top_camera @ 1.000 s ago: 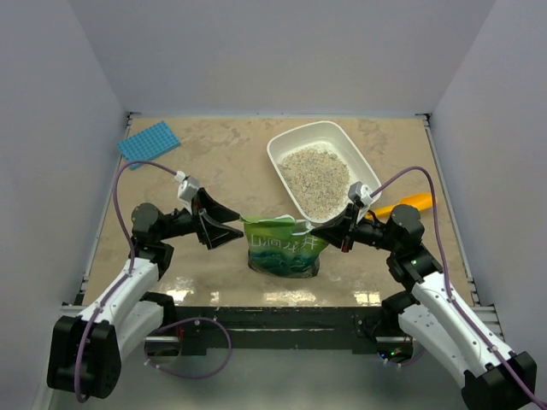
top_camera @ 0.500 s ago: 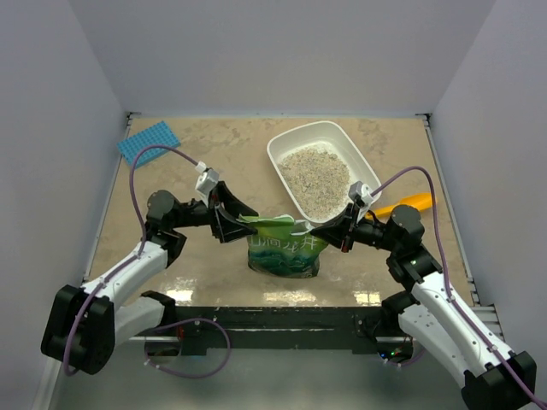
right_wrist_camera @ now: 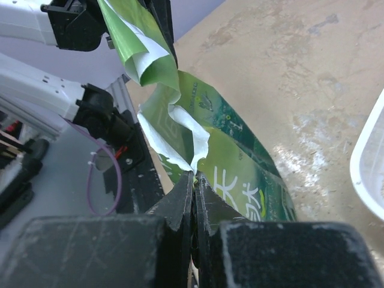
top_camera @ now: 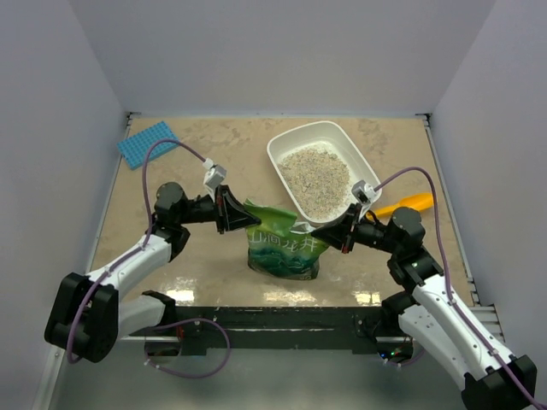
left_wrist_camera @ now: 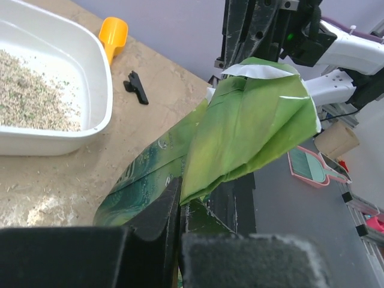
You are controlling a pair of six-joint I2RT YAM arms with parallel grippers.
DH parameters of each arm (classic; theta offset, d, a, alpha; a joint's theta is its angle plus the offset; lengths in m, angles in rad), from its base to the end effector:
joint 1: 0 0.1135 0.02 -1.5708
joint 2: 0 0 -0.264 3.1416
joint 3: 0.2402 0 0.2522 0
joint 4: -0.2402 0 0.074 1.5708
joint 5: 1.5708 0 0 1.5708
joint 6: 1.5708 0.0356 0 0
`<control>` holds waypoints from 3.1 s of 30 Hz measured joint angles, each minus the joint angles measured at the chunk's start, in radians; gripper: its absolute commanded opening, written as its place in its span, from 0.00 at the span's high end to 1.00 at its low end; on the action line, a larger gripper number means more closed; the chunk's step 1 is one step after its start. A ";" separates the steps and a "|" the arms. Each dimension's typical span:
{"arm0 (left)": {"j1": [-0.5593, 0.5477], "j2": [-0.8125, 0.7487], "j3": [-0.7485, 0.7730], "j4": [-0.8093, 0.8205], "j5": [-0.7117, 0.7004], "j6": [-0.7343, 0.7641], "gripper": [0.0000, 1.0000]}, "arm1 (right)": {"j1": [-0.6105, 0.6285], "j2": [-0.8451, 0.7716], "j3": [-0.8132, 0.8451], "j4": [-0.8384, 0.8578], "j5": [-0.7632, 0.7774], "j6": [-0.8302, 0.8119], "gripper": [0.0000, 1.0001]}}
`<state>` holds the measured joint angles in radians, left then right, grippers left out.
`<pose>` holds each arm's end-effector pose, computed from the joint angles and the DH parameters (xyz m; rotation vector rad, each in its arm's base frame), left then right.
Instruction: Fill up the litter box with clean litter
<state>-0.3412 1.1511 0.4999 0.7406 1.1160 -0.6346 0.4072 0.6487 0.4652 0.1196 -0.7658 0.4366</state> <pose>0.2088 -0.1081 0.2618 0.7715 1.5878 -1.5513 0.1380 0.0864 0.2809 -0.6026 1.6688 1.2475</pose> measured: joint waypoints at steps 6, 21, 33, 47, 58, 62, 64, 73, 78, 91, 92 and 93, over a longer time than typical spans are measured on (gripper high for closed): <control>-0.003 -0.026 0.109 -0.318 -0.035 0.075 1.00 | 0.000 0.014 0.005 -0.049 -0.003 0.148 1.00; -0.008 -0.247 0.044 -0.700 -0.020 0.075 1.00 | 0.008 -0.105 -0.090 -0.195 -0.015 0.562 1.00; 0.055 -0.369 -0.050 -0.795 0.072 -0.120 1.00 | 0.012 -0.375 -0.207 -0.315 -0.026 0.830 1.00; 0.084 -0.294 -0.115 -0.872 0.145 -0.128 1.00 | 0.000 0.086 0.466 -0.641 0.192 0.105 0.44; 0.084 -0.200 -0.051 -0.946 0.151 -0.084 1.00 | 0.246 0.247 0.614 -0.689 0.159 -0.258 0.44; 0.084 -0.167 -0.028 -0.952 0.151 -0.078 1.00 | 0.589 0.376 0.659 -0.696 0.356 -0.278 0.41; 0.084 -0.157 -0.021 -0.955 0.150 -0.078 1.00 | 0.761 0.465 0.707 -0.704 0.485 -0.287 0.40; 0.084 -0.142 -0.009 -0.974 0.148 -0.060 1.00 | 1.011 0.612 0.748 -0.760 0.962 -0.319 0.38; 0.084 -0.140 -0.009 -0.974 0.148 -0.060 1.00 | 1.042 0.608 0.777 -0.789 1.099 -0.348 0.41; 0.083 -0.117 -0.002 -0.994 0.151 -0.052 1.00 | 1.085 0.634 0.770 -0.817 1.143 -0.380 0.40; 0.083 -0.116 0.000 -0.997 0.150 -0.052 1.00 | 1.085 0.638 0.767 -0.817 1.143 -0.381 0.40; 0.083 -0.116 0.001 -0.999 0.150 -0.050 1.00 | 1.085 0.642 0.763 -0.816 1.143 -0.385 0.40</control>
<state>-0.2584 1.0355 0.5011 -0.2584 1.2663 -0.6849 1.4921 1.2903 1.2278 -0.6968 0.3767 0.0521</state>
